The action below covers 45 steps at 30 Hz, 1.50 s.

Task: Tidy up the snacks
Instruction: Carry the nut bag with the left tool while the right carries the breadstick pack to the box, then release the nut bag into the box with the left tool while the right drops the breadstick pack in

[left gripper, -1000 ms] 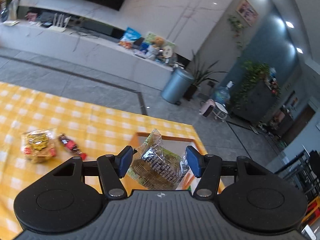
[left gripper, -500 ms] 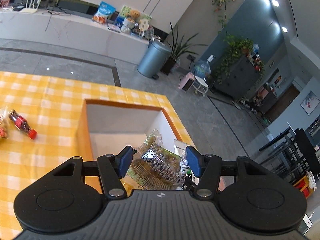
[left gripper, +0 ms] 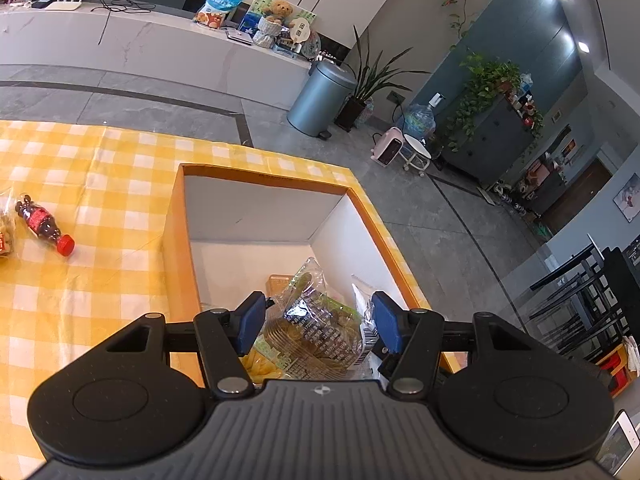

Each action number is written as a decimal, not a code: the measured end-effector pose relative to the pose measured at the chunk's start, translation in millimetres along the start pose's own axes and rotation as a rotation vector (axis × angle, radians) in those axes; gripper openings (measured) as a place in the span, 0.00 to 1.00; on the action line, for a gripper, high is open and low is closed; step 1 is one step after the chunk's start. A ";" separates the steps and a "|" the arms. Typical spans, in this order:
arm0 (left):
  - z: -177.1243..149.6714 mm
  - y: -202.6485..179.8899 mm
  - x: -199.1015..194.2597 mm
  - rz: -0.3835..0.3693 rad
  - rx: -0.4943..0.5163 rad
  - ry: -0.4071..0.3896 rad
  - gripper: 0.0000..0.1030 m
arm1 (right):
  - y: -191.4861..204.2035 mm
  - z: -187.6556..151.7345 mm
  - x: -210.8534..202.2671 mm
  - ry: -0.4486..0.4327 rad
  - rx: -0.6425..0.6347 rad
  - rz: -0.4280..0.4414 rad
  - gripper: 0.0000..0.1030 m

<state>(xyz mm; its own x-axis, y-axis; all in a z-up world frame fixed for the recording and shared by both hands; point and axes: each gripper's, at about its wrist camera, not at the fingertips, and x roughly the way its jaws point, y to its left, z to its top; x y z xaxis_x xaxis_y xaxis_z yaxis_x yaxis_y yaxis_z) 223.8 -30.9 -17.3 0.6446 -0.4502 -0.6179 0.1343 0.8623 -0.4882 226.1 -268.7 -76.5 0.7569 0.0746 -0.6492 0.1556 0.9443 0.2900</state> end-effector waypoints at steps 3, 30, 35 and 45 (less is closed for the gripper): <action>1.3 0.7 -2.4 -0.002 -0.005 -0.001 0.65 | 2.6 1.3 1.9 -0.011 0.008 0.036 0.47; 25.2 8.2 16.5 0.089 0.009 0.010 0.65 | 42.8 62.7 102.8 0.197 -0.044 0.214 0.70; 33.4 5.4 29.7 0.122 0.017 0.001 0.65 | 22.7 80.5 56.1 0.050 -0.002 0.190 0.84; 43.3 -12.7 77.0 0.218 0.116 0.018 0.65 | -8.1 77.9 41.7 0.064 0.078 0.168 0.84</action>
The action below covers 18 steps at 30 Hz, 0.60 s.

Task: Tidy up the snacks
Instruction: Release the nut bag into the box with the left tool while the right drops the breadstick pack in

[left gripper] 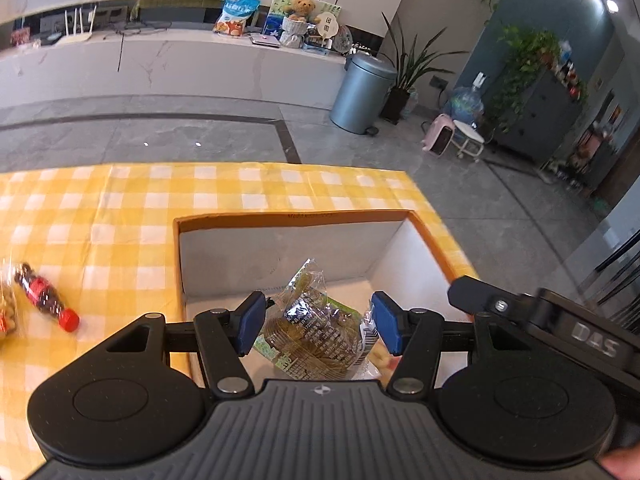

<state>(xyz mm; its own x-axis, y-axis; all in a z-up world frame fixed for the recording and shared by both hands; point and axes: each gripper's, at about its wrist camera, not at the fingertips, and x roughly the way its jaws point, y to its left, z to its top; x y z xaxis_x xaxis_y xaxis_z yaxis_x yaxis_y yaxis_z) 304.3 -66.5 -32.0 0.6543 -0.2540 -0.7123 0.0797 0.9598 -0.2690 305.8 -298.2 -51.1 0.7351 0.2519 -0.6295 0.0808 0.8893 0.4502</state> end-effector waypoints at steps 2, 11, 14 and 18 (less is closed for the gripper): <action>0.8 -4.2 10.3 0.046 0.025 0.019 0.65 | 3.8 0.3 2.1 0.001 -0.007 0.007 0.84; 0.1 2.4 28.2 0.062 0.055 0.096 0.75 | 12.4 -1.5 10.5 0.017 -0.028 0.009 0.84; -5.0 6.8 20.7 0.032 0.063 0.066 0.84 | 11.8 -1.4 10.0 0.016 -0.029 0.010 0.84; -10.4 10.2 6.3 0.077 0.051 0.004 0.86 | 13.2 -1.8 9.9 0.011 -0.018 0.004 0.84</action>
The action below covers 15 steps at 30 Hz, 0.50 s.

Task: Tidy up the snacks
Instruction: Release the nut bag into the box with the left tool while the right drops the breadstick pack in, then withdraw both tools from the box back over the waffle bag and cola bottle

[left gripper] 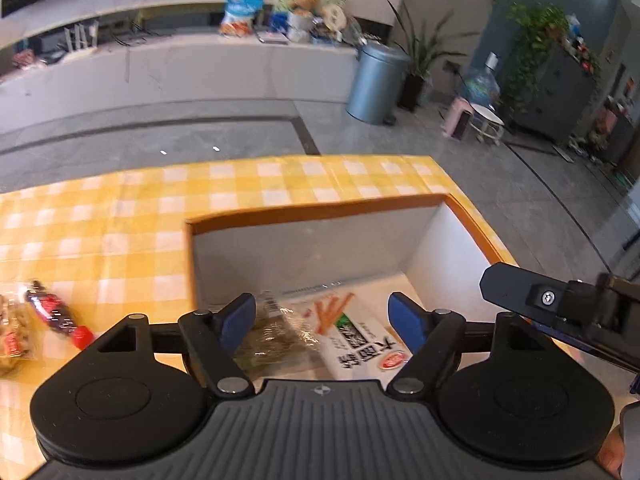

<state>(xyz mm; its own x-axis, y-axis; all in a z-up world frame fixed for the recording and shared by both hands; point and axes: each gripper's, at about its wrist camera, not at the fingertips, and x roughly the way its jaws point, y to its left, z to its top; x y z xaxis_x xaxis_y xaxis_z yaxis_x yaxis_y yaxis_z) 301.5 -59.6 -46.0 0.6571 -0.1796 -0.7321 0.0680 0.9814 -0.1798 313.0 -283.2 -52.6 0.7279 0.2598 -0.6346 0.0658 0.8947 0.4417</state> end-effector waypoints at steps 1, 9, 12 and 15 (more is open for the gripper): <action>-0.9 1.3 -3.6 0.003 -0.005 -0.003 0.86 | 1.5 -0.6 0.5 -0.002 0.001 0.001 0.84; 0.3 11.1 -41.2 -0.015 0.005 -0.025 0.85 | 20.9 -5.7 -5.6 -0.024 -0.056 0.028 0.84; 3.4 14.0 -57.6 -0.039 0.003 -0.035 0.81 | 22.8 -7.6 -10.8 -0.043 -0.047 0.035 0.84; 4.3 19.0 -77.6 -0.052 0.020 -0.055 0.81 | 23.2 -11.8 -14.4 -0.060 -0.016 0.056 0.84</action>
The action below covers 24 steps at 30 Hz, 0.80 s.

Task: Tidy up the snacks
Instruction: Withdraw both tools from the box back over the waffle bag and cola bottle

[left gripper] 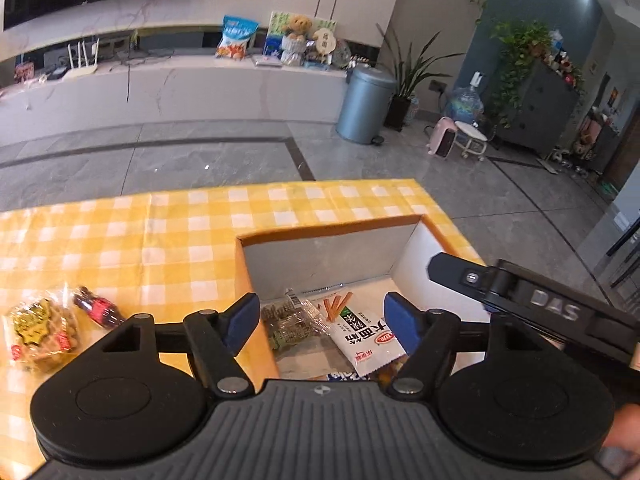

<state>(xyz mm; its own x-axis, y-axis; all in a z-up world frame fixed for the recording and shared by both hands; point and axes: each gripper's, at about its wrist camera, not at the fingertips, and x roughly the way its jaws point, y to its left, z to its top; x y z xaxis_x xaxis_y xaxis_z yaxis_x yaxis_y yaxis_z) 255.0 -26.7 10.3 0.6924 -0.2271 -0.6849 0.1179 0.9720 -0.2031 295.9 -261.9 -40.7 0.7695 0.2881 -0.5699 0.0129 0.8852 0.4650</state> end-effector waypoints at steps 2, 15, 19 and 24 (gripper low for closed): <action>0.0 4.2 -14.1 -0.003 0.004 -0.025 0.80 | 3.8 -3.2 -3.9 -0.037 -0.002 0.033 0.84; -13.5 87.9 -89.9 0.067 -0.102 -0.083 0.79 | 83.1 -41.9 -24.1 -0.202 -0.217 0.301 0.84; -25.1 111.0 -103.5 0.147 -0.108 -0.088 0.79 | 112.6 -60.5 -17.7 -0.161 -0.276 0.305 0.84; -49.1 155.4 -109.4 0.193 -0.175 -0.084 0.79 | 143.8 -77.6 -5.8 -0.084 -0.332 0.284 0.84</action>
<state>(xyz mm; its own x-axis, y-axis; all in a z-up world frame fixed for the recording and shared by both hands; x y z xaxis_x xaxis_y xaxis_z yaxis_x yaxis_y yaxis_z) 162.7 146.3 19.3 0.7475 -0.0257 -0.6638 -0.1418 0.9701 -0.1972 243.8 -107.9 -23.1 0.7624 0.5186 -0.3871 -0.4022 0.8483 0.3443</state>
